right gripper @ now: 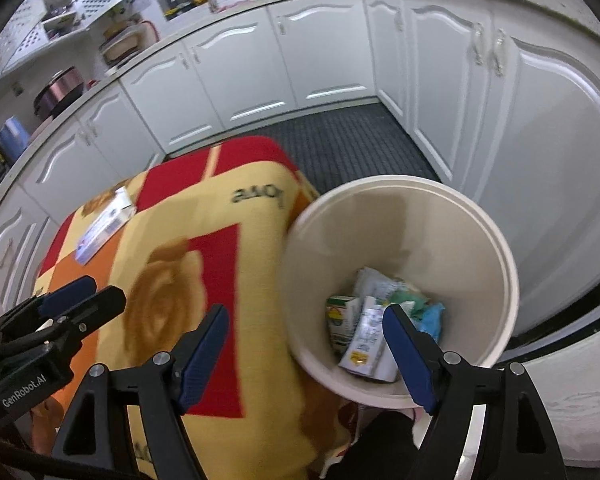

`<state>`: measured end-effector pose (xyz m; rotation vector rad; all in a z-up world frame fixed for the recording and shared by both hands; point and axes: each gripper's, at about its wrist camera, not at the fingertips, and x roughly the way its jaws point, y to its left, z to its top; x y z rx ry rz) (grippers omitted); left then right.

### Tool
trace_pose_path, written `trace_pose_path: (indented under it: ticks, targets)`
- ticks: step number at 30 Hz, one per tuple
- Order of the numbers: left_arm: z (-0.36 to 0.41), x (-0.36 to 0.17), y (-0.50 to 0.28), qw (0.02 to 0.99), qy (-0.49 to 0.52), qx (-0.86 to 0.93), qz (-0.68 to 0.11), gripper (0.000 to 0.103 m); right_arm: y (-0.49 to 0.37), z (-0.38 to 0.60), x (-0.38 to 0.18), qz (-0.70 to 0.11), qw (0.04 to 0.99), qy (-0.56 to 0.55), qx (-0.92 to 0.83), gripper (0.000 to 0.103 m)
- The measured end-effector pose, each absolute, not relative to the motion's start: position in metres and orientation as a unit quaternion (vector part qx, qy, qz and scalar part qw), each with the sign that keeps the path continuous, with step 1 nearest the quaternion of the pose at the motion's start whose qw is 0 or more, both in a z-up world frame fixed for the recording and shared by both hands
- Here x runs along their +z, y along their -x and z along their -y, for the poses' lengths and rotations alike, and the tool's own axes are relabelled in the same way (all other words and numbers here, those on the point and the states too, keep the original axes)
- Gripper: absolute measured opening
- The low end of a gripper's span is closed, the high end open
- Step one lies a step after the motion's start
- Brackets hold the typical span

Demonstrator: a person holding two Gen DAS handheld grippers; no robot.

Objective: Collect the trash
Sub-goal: 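Move both empty tools back toward the table, then grasp the white sponge on the blanket with the left tool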

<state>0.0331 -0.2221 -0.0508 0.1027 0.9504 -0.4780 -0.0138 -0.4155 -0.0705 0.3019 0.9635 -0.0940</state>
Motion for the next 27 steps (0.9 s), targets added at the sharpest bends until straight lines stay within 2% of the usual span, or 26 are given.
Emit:
trace_pose_path:
  ticks: [16, 25, 27]
  targets:
    - [0.077, -0.046, -0.032, 0.876, -0.026, -0.132, -0.463, 0.061, -0.020, 0.328, -0.078, -0.487, 0.866, -0.106, 0.032, 0.078]
    - [0.044, -0.075, -0.053, 0.872, -0.012, -0.096, -0.480, 0.062, -0.036, 0.294, -0.080, -0.495, 0.862, -0.092, 0.058, 0.078]
    - [0.041, -0.083, -0.061, 0.866, 0.001, -0.108, -0.489, 0.059, -0.041, 0.285, -0.079, -0.495, 0.862, -0.087, 0.065, 0.078]
